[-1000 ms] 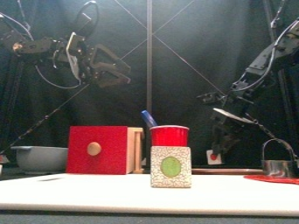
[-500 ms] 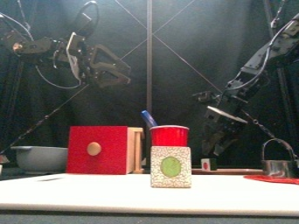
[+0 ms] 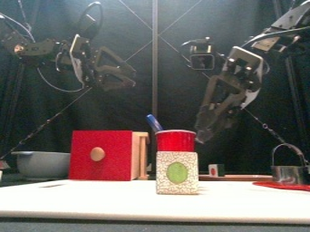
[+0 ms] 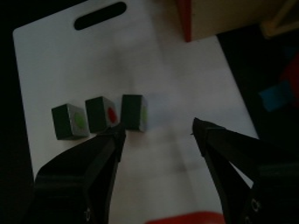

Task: Place sushi on board then cut the sushi with the knife then place the pieces on the plate
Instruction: Place the 4 sushi pieces on the plate

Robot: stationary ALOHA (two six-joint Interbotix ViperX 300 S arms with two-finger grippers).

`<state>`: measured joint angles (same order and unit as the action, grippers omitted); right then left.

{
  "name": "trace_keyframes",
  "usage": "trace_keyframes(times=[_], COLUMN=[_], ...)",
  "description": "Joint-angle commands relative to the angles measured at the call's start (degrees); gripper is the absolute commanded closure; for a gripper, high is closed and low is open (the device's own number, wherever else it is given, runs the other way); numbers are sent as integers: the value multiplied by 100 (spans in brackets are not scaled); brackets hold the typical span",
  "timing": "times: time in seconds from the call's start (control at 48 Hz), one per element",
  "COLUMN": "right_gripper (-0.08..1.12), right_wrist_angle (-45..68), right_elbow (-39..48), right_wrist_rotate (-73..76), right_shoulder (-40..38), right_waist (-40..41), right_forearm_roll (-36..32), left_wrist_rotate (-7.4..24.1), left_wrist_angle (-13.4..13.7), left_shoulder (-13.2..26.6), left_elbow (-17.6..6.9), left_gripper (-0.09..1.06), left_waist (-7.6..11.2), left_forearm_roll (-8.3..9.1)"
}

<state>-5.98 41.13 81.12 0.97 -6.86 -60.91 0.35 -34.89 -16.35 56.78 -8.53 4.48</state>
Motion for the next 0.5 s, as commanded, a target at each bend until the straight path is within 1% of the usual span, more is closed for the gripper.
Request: trace_keyframes(times=[0.021, 0.5], right_gripper=[10, 11], right_wrist_angle=[62, 193], right_elbow=[-237, -308], right_wrist_rotate=[0, 0], right_shoulder=[26, 439], right_waist=[9, 53], right_forearm_roll=[-9, -9], left_wrist_rotate=[9, 9], left_wrist_angle=[-53, -62], left_shoulder=[-9, -9], left_elbow=[-97, 18], left_gripper=[8, 8], left_waist=[-18, -26], left_forearm_roll=[0, -9])
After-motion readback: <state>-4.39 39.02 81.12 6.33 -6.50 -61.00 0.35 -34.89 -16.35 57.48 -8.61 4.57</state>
